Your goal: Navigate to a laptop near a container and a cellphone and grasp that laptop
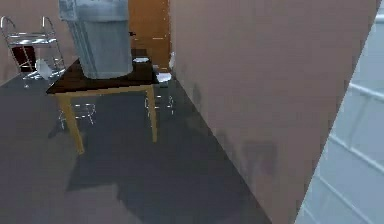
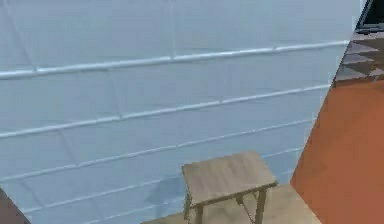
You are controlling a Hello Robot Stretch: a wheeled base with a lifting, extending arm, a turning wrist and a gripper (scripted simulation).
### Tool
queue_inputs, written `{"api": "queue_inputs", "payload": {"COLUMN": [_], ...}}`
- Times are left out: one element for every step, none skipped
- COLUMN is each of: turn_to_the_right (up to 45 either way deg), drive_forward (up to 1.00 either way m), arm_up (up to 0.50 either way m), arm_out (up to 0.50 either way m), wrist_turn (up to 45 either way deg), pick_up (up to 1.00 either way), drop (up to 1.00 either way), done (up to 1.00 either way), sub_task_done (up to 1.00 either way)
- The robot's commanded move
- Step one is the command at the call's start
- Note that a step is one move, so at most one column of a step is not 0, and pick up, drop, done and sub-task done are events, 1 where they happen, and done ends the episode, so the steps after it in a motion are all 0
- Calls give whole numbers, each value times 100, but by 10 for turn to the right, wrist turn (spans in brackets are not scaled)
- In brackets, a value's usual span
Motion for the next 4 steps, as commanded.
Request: {"api": "queue_inputs", "payload": {"turn_to_the_right": [0, 0, -30, 0], "drive_forward": [100, 50, 0, 25], "arm_up": [0, 0, 0, 0], "arm_out": [0, 0, 0, 0], "wrist_turn": [0, 0, 0, 0], "pick_up": [0, 0, 0, 0], "drop": [0, 0, 0, 0], "done": [0, 0, 0, 0], "sub_task_done": [0, 0, 0, 0]}}
